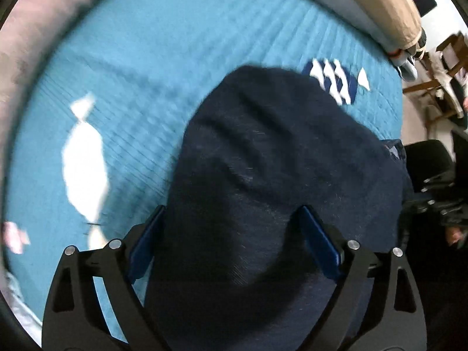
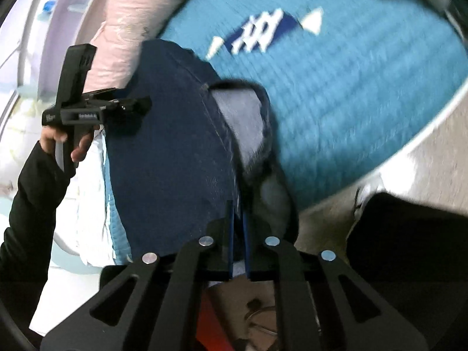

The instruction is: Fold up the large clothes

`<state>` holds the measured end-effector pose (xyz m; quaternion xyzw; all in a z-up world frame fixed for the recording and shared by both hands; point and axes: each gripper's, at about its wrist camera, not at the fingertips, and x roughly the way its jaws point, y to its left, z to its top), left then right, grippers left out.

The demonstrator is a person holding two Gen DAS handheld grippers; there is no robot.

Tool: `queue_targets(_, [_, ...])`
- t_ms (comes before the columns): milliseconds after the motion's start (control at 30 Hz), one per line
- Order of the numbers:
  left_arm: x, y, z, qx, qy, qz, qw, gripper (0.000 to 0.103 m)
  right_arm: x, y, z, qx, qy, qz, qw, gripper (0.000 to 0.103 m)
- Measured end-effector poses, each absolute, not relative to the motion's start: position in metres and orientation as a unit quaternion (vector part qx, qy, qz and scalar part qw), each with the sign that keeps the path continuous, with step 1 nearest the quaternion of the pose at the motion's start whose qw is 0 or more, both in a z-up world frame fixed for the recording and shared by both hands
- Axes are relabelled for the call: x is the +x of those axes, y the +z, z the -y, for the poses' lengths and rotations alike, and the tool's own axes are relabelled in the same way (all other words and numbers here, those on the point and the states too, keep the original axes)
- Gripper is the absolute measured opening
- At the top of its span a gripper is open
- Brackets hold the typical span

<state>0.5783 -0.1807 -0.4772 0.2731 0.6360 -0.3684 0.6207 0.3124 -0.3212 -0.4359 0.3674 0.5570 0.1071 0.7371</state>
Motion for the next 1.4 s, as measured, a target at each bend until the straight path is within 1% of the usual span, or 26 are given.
queue_targets(67, [0.587,-0.489,0.178,0.26,-0.371,-0.658,0.602,0.094,0.312,-0.437,0.322,0.373,0.105,-0.556,0.736,0.007])
queue_targets(100, [0.593,-0.495,0.178,0.251,-0.375,-0.669,0.591,0.095,0.312,-0.437,0.324,0.377,0.103,-0.554,0.735,0.007])
queue_targets(267, [0.603,-0.512,0.177,0.225,-0.382,-0.711,0.546,0.095,0.313,-0.442,0.327,0.387,0.1,-0.557,0.728,0.02])
queue_targets(300, [0.601,-0.513,0.177,0.23,-0.382,-0.711,0.544,0.095,0.314,-0.443,0.327,0.389,0.099,-0.557,0.727,0.024])
queue_targets(367, [0.596,-0.51,0.181,0.25,-0.387,-0.701,0.545,0.086,0.312,-0.443,0.329,0.391,0.09,-0.554,0.729,0.033])
queue_targets(400, [0.59,-0.507,0.184,0.271,-0.391,-0.685,0.552,0.083,0.312,-0.442,0.331,0.39,0.084,-0.554,0.731,0.041])
queue_targets(433, [0.582,-0.503,0.186,0.291,-0.395,-0.669,0.559,0.078,0.311,-0.44,0.334,0.392,0.082,-0.552,0.732,0.044])
queue_targets(467, [0.572,-0.497,0.188,0.317,-0.397,-0.646,0.57,0.074,0.31,-0.441,0.336,0.394,0.084,-0.552,0.73,0.044])
queue_targets(567, [0.557,-0.489,0.185,0.344,-0.396,-0.612,0.592,0.07,0.309,-0.443,0.338,0.398,0.087,-0.553,0.727,0.045])
queue_targets(700, [0.543,-0.483,0.184,0.368,-0.391,-0.584,0.609,0.066,0.308,-0.444,0.336,0.4,0.086,-0.553,0.726,0.048])
queue_targets(767, [0.529,-0.479,0.19,0.381,-0.387,-0.57,0.617,0.062,0.307,-0.444,0.336,0.398,0.084,-0.553,0.727,0.05])
queue_targets(800, [0.524,-0.476,0.189,0.388,-0.384,-0.562,0.621,0.061,0.306,-0.444,0.337,0.396,0.081,-0.554,0.728,0.051])
queue_targets(833, [0.519,-0.472,0.187,0.395,-0.383,-0.554,0.625,0.059,0.305,-0.443,0.337,0.393,0.078,-0.555,0.729,0.056])
queue_targets(900, [0.511,-0.466,0.185,0.401,-0.377,-0.542,0.635,0.057,0.297,-0.445,0.342,0.387,0.072,-0.557,0.731,0.061])
queue_targets(933, [0.506,-0.463,0.182,0.403,-0.375,-0.532,0.643,0.056,0.296,-0.446,0.343,0.385,0.069,-0.558,0.732,0.062])
queue_targets(1033, [0.491,-0.457,0.175,0.404,-0.361,-0.515,0.665,0.055,0.291,-0.45,0.344,0.378,0.068,-0.564,0.731,0.066])
queue_targets(1167, [0.48,-0.45,0.163,0.396,-0.347,-0.508,0.682,0.055,0.285,-0.455,0.339,0.38,0.072,-0.567,0.728,0.066])
queue_targets(1267, [0.474,-0.448,0.155,0.392,-0.342,-0.509,0.686,0.055,0.283,-0.459,0.337,0.403,0.079,-0.559,0.72,0.066])
queue_targets(1367, [0.474,-0.451,0.163,0.396,-0.339,-0.51,0.685,0.055,0.284,-0.461,0.329,0.408,0.082,-0.558,0.718,0.066])
queue_targets(1400, [0.472,-0.452,0.171,0.397,-0.337,-0.51,0.685,0.055,0.286,-0.461,0.327,0.401,0.077,-0.559,0.721,0.068])
